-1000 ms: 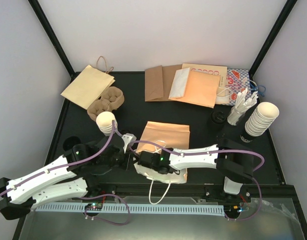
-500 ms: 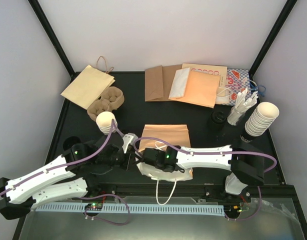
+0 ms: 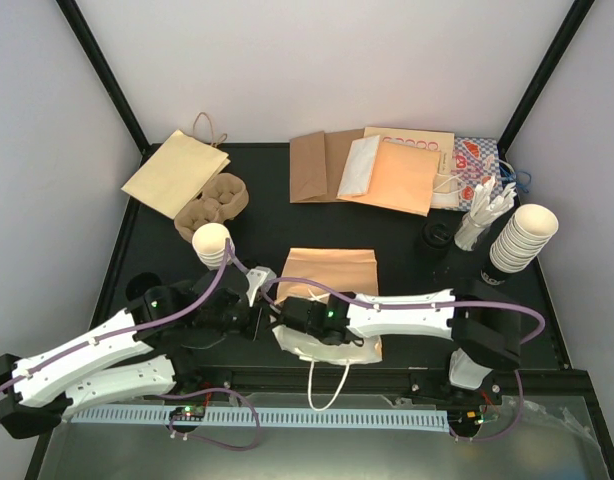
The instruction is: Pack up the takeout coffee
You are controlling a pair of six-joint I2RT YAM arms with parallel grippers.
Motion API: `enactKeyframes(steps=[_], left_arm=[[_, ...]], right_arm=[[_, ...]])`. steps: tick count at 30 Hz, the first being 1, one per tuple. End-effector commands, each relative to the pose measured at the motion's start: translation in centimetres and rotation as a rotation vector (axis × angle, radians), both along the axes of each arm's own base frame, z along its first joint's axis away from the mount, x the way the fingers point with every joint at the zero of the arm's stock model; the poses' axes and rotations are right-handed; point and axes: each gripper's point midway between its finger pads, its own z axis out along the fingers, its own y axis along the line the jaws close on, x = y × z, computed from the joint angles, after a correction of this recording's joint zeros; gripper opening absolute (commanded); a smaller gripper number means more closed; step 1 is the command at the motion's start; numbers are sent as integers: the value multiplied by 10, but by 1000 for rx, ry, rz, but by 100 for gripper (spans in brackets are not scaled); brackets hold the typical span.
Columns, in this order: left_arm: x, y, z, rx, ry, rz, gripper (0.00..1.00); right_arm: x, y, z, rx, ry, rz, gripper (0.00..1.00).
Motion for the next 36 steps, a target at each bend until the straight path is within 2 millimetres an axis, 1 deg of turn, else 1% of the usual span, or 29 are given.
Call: enactKeyframes(steps=[1, 5, 12, 17, 19, 22, 27, 31, 33, 36], left_arm=[[-13, -11, 11, -57, 38, -68, 2], [-14, -11, 8, -56, 47, -70, 2], [-17, -12, 12, -65, 57, -80, 1], [-18, -12, 15, -75, 58, -82, 2], [-18, -12, 15, -76, 60, -81, 2], [-18, -12, 16, -80, 59, -82, 2], [-17, -12, 12, -70, 59, -78, 2], [-16, -14, 9, -62, 60, -80, 2], [-15, -16, 11, -66, 57, -81, 2], [-14, -18, 12, -67, 55, -81, 1]], right_arm=[[7, 21, -10, 57, 7, -16, 1], [8, 21, -23, 34, 19, -25, 1], [28, 2, -35, -57, -44, -105, 1], [42, -7, -36, -71, -82, -174, 1], [51, -12, -30, -78, -117, -210, 1], [56, -17, -27, -85, -134, -240, 1], [49, -13, -19, -30, -86, -218, 1], [34, -5, -6, 68, 3, -172, 4], [28, -1, 1, 104, 43, -156, 5], [16, 5, 5, 148, 102, -133, 5]])
